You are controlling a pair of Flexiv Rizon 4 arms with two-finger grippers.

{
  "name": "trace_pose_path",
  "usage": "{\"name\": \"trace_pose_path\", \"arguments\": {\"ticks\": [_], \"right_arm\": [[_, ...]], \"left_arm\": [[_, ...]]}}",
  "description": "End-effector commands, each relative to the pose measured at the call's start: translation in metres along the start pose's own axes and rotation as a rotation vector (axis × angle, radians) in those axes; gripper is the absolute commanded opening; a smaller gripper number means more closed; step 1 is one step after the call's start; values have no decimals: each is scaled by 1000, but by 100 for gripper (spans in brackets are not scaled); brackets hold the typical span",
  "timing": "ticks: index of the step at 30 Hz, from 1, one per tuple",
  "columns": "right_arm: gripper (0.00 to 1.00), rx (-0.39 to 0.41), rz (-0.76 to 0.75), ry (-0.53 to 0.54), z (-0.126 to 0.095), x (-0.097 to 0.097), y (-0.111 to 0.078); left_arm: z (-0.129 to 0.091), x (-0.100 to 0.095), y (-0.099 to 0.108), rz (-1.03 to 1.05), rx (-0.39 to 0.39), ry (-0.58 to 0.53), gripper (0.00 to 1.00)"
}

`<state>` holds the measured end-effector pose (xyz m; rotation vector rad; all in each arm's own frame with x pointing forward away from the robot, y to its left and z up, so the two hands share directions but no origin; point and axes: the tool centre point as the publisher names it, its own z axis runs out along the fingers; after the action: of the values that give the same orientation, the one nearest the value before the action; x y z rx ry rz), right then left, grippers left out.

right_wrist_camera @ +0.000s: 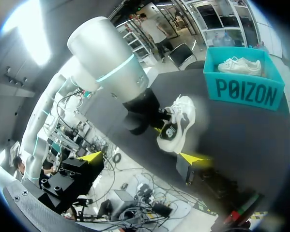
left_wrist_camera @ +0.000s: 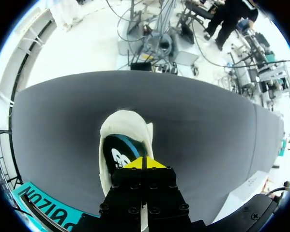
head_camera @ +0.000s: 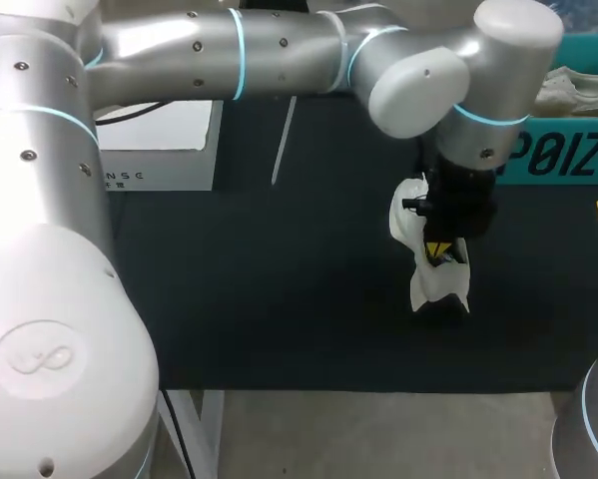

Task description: Take the shoe out of the shoebox, open the shoe tongue, remove and reinsert the insole, then place the shoe into the shoebox

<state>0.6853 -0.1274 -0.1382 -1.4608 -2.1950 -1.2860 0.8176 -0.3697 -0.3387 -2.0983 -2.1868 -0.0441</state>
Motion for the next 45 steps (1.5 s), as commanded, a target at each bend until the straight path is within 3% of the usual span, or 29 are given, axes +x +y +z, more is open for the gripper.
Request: {"name": "trace_pose_path", "arguments": {"ticks": [1,19,35,45], "right_arm": [[100,-16,0,-13,-3,6,-10],[100,-16,0,-13,-3,6,-10],[100,-16,0,-13,-3,6,-10],[100,-16,0,-13,-3,6,-10]], "left_arm": [[2,-5,0,1,-7,-9,0],[33,-14,-4,-5,14,-22,0],[-2,-9,-10,-71,-11,-103,0],[22,-18,-9,-78,8,-95,0]]}}
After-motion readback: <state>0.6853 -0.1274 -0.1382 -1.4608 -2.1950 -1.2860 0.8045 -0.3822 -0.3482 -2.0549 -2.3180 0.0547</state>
